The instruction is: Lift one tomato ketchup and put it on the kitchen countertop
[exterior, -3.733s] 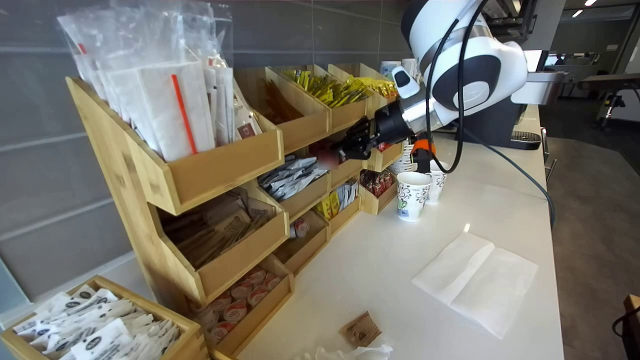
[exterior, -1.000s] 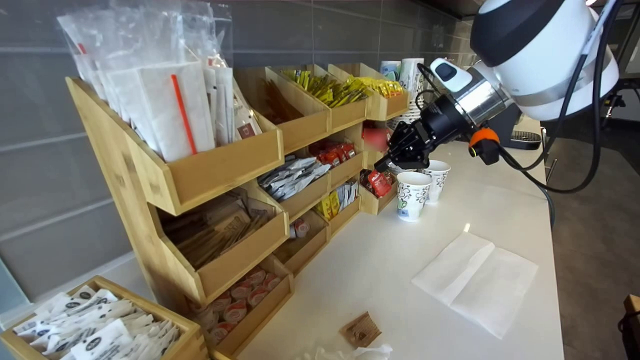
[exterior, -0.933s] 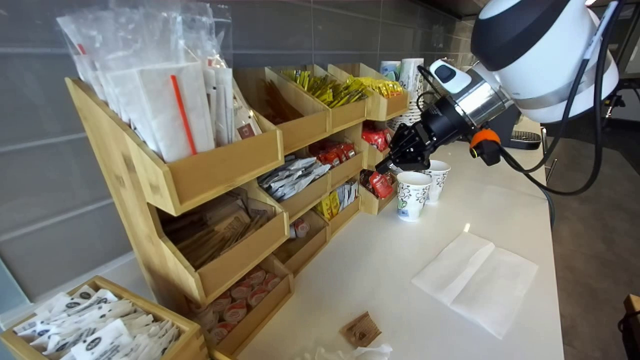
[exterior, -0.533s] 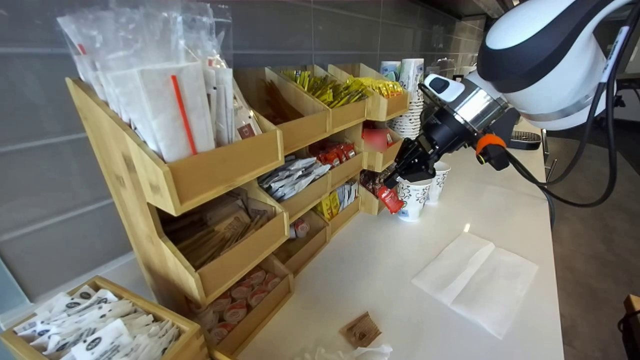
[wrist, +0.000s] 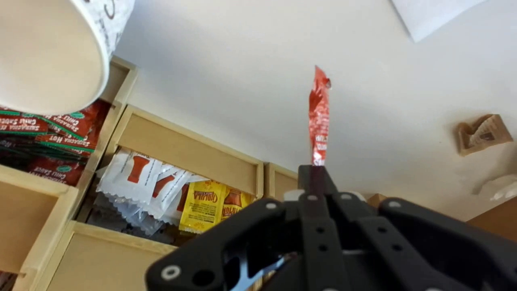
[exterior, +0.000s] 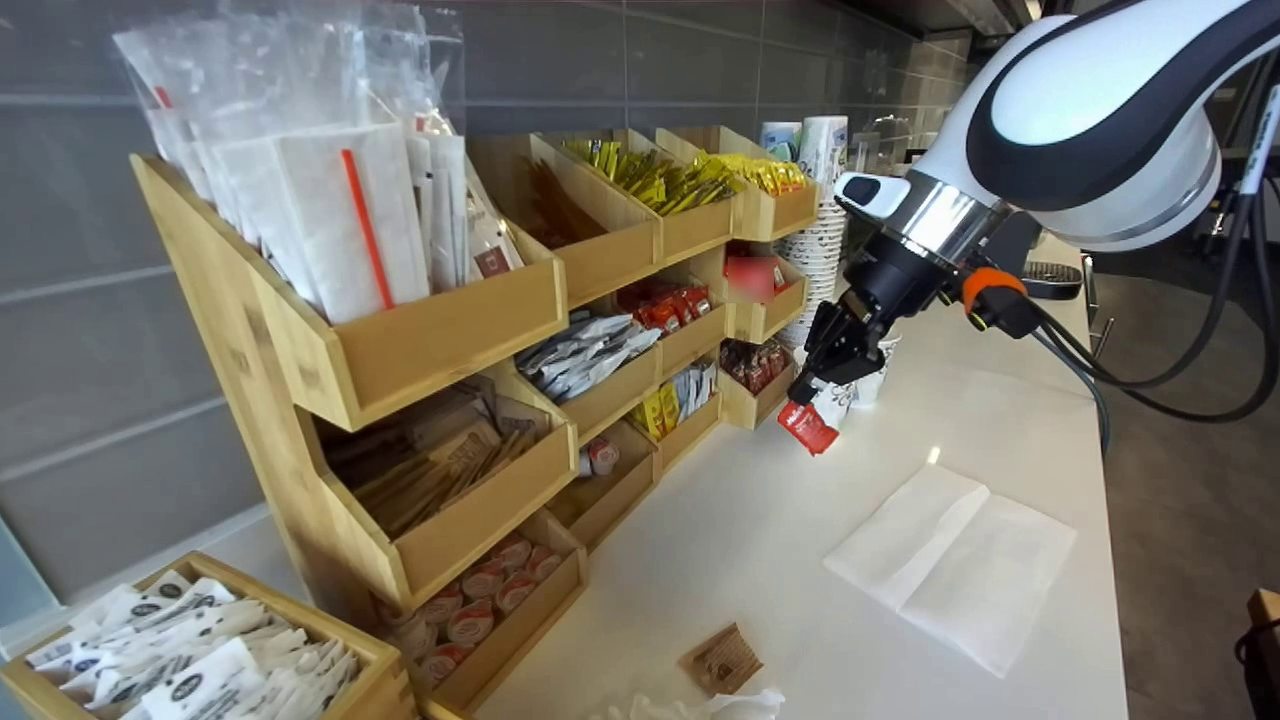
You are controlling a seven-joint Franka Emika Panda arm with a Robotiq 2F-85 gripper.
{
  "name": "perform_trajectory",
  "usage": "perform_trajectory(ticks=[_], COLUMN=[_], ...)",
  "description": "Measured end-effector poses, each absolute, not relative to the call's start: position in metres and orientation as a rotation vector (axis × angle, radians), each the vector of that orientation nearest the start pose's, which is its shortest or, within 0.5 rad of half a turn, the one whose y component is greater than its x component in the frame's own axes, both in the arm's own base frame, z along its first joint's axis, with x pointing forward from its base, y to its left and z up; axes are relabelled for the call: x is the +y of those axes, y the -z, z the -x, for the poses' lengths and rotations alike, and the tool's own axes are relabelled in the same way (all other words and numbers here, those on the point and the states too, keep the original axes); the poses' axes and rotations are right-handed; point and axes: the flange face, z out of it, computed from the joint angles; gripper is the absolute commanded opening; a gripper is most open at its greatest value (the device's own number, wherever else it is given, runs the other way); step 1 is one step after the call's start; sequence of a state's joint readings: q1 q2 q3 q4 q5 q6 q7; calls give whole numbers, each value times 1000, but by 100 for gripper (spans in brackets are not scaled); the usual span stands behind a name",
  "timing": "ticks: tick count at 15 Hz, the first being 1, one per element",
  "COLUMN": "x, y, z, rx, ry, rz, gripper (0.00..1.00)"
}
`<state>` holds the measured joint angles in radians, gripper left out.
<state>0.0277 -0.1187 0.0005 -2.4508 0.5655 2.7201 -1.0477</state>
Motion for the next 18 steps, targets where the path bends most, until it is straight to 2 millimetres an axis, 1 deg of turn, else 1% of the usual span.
perform_trajectory(ticks=[6,7,8,13,16,18], x=[6,6,7,8,10,10], y=[-374,-373,-371,-362,-364,-366], z=[-497,-497,-497,-500,-502,-504], rx=[-846,-844,-841,-813,-804,-797], ry=[627,615,603,562,563,565], rz=[2836,2839,2844,2852,2853,2858], gripper=[0,26,27,60,82,95])
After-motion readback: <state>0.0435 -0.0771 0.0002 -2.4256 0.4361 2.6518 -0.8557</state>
